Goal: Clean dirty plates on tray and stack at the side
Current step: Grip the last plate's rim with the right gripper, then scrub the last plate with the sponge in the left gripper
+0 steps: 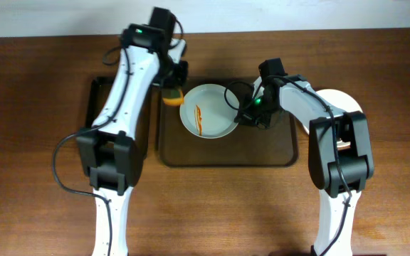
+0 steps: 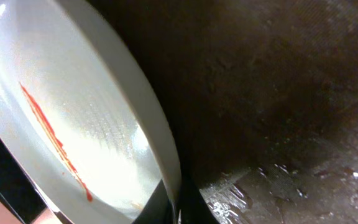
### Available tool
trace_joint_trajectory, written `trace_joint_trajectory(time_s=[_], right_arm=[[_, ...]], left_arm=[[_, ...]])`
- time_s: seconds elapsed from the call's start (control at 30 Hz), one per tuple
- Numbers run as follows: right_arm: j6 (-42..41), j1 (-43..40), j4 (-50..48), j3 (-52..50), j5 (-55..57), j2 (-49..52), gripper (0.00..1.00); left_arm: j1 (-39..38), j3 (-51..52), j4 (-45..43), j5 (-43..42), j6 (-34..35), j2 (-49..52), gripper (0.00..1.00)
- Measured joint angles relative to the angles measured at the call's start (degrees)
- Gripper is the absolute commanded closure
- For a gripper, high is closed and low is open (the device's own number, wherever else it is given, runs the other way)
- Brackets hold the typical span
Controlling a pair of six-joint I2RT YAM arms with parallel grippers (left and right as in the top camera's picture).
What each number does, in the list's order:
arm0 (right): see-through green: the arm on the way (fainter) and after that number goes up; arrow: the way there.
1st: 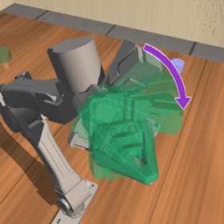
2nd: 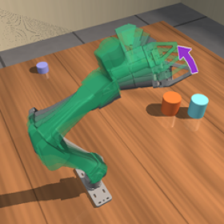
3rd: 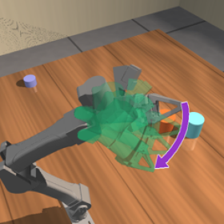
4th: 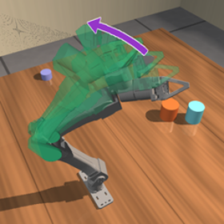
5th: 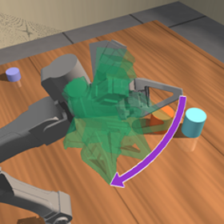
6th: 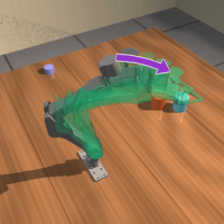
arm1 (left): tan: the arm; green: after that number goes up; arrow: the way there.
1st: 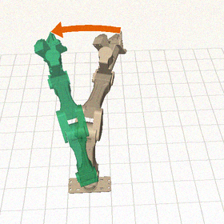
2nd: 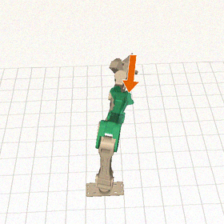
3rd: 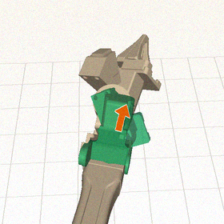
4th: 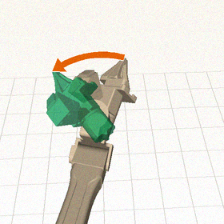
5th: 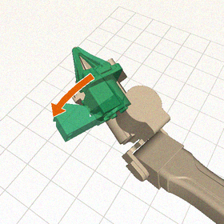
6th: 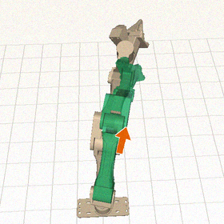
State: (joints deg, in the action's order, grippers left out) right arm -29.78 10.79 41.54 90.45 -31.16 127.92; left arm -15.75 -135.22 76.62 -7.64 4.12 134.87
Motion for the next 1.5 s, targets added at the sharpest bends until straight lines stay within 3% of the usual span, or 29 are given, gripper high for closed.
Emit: trace_joint_trajectory(time_s=[0.13,0.33,0.4,0.57,0.63,0.7,0.77,0.8,0.9,0.97,1.0,1.07,1.1,1.2,1.37,1.43,1.5], right_arm=[[0.0,0.0,-0.7,-0.1,-0.2,0.0,0.96],[0.0,0.1,-1.1,-0.3,-0.4,0.0,0.96],[0.0,0.1,-1.1,-0.3,-0.4,0.0,0.96],[0.1,0.1,-1.1,-0.3,-0.4,0.0,0.96],[0.3,0.1,-1.1,-0.3,-0.4,0.0,0.96],[0.0,0.1,-1.1,-0.3,-0.4,0.0,0.96],[-0.2,0.1,-1.2,-0.3,-0.4,0.0,0.96],[-0.2,0.1,-1.2,-0.3,-0.4,0.0,0.96],[-0.1,0.7,-1.6,-0.3,-1.1,0.2,0.96],[0.2,1.0,-1.5,-0.3,-1.6,0.3,0.96],[0.5,1.0,-1.4,-0.3,-1.8,0.3,0.96],[1.3,1.0,-1.2,-0.3,-2.0,0.3,0.96],[1.4,1.0,-1.2,-0.3,-2.0,0.3,0.96],[1.5,1.0,-1.2,-0.3,-2.0,0.3,0.96],[1.0,0.4,-1.6,-0.3,-1.9,0.3,0.96],[0.4,0.3,-1.6,-0.3,-1.9,0.3,0.96],[0.0,0.3,-1.6,-0.3,-1.9,0.3,0.96]], left_arm=[[-3.1,8.4,-5.3,-0.8,0.5,0.2,1.0],[-4.5,28.4,-29.9,-1.1,5.0,-0.7,1.0],[-4.5,31.6,-31.7,-1.2,4.0,-2.3,1.0],[-6.5,33.3,-27.8,-17.1,-17.0,-2.5,1.0],[-6.7,33.7,-28.2,-19.2,-19.4,-2.3,1.0],[-6.8,34.0,-33.5,-15.5,-11.6,-2.3,1.0],[-7.5,33.9,-40.6,-3.9,3.0,-2.3,1.0],[-7.6,33.7,-42.4,6.8,13.2,-2.3,1.0],[-8.1,33.3,-37.3,20.3,28.1,-2.4,1.0],[-8.3,32.6,-30.6,22.5,30.6,-2.7,1.0],[-8.2,32.5,-28.1,21.9,27.7,-2.9,1.0],[-6.9,32.2,-24.6,13.4,13.9,-3.4,1.0],[-5.2,32.2,-23.6,4.4,1.4,-3.5,1.0],[-5.3,33.1,-25.0,-12.1,-15.3,-3.2,1.0],[-5.8,34.3,-33.6,-22.0,-21.3,-1.9,1.0],[-6.0,34.6,-38.6,-20.5,-18.8,-1.8,1.0],[-6.8,34.7,-44.6,-13.0,-12.6,-1.8,1.0]])
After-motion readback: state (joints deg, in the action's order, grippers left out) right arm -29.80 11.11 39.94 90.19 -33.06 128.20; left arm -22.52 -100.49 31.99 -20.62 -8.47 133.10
